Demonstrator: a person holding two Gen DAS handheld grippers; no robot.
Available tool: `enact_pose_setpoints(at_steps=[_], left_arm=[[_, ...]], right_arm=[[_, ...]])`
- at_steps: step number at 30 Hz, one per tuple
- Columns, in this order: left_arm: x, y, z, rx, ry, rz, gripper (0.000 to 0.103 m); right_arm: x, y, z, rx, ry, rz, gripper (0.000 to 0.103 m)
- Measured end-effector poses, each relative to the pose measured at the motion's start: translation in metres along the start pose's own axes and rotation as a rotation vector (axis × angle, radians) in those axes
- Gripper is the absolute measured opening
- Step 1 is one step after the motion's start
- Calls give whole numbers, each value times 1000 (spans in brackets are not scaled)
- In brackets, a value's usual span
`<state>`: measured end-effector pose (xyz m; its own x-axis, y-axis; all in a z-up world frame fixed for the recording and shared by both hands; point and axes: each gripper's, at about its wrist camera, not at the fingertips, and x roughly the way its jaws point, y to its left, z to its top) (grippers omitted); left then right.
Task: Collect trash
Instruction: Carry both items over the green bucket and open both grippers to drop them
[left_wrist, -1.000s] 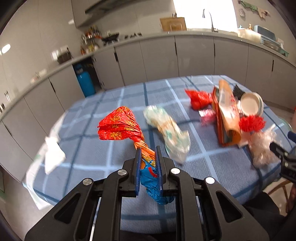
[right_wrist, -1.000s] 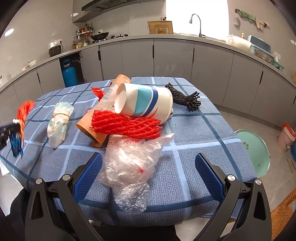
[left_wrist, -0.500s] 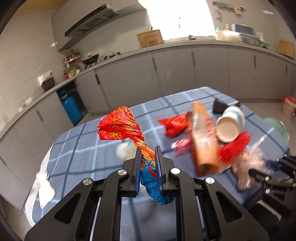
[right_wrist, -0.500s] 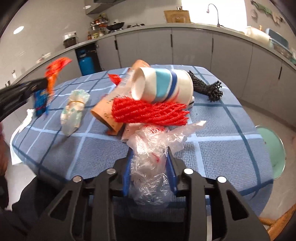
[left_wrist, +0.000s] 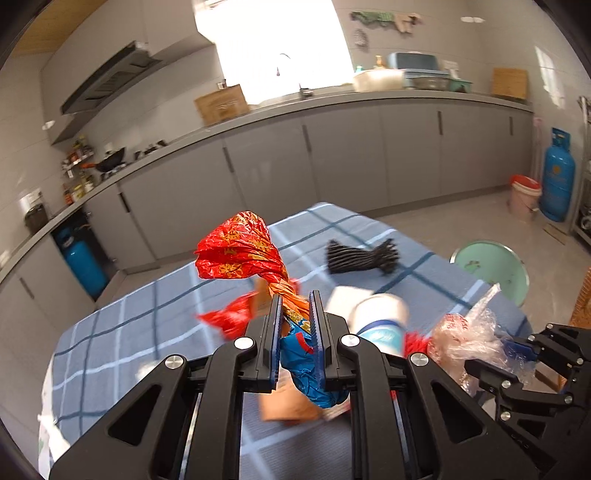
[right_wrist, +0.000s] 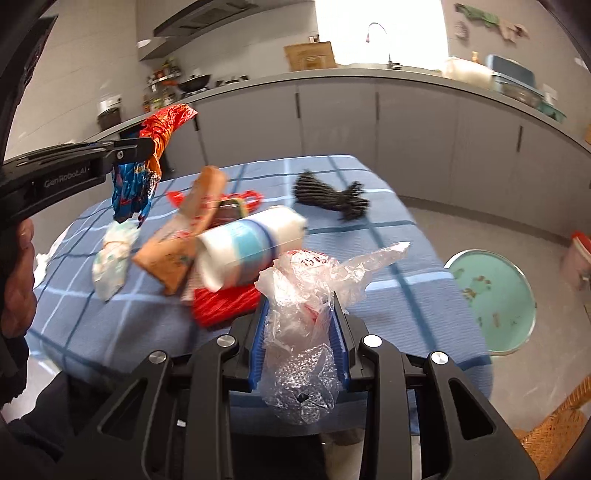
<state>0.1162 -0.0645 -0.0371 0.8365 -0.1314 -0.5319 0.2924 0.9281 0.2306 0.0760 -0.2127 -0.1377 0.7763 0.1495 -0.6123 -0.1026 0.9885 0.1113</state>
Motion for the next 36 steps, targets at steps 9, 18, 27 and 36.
enact_pose_setpoints(at_steps=[9,18,27,36], left_arm=[[27,-60,30,74,-6,-137,16],[60,-132,47,141,3,-264,15],[101,-198,57,163,22,-391,16],[143,-244,61,151,78,-482,16]], right_arm=[[-1,-68,13,98,-41,-99,31],[5,-147,16,180,-57,-237,31],[19,-213,13,241,-45,-342,32],[37,-269,12,283,-40,-404,32]])
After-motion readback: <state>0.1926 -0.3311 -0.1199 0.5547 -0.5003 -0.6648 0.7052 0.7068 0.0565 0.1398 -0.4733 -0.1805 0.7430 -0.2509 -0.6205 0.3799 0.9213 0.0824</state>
